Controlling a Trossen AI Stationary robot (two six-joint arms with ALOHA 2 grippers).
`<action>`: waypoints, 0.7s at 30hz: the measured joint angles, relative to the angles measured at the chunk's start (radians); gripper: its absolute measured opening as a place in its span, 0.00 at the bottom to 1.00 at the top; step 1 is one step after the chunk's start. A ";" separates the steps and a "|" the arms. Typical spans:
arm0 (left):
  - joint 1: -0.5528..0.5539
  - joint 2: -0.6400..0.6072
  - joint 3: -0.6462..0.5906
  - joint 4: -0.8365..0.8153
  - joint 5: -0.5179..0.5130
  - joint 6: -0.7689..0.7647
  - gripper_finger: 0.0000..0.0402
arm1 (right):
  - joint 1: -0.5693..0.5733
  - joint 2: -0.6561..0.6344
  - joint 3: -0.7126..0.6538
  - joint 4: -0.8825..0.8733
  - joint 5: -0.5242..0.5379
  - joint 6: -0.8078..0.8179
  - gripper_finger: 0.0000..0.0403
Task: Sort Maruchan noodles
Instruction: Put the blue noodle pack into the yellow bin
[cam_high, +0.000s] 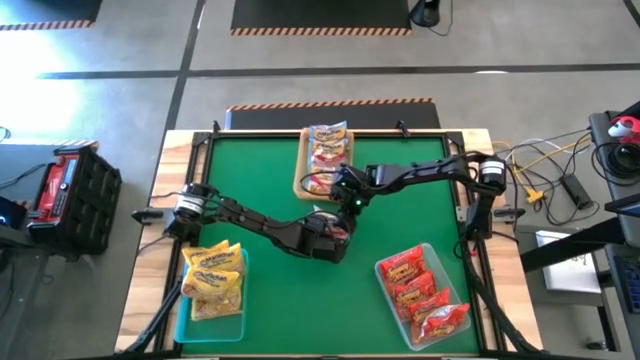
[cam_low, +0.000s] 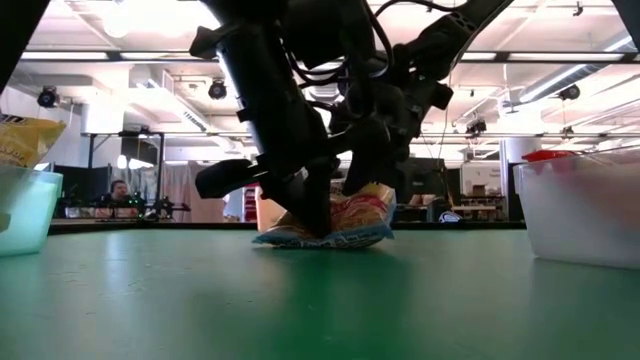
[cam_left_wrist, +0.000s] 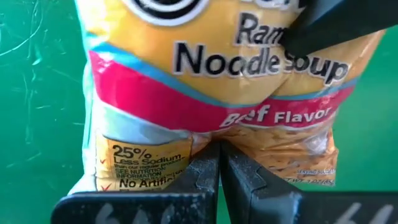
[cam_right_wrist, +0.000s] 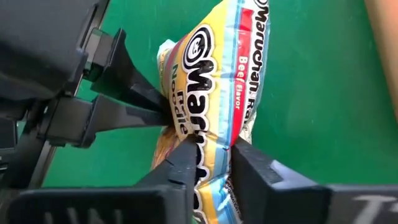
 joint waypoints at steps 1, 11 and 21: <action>0.000 -0.002 0.001 0.002 -0.001 -0.002 0.00 | 0.000 -0.006 0.000 -0.006 0.000 0.001 0.17; -0.037 -0.098 -0.011 -0.016 -0.070 0.001 0.00 | -0.004 -0.069 -0.002 -0.051 -0.027 -0.038 0.04; -0.061 -0.170 -0.014 -0.038 -0.090 -0.014 0.00 | -0.025 -0.162 -0.002 -0.052 -0.037 -0.087 0.02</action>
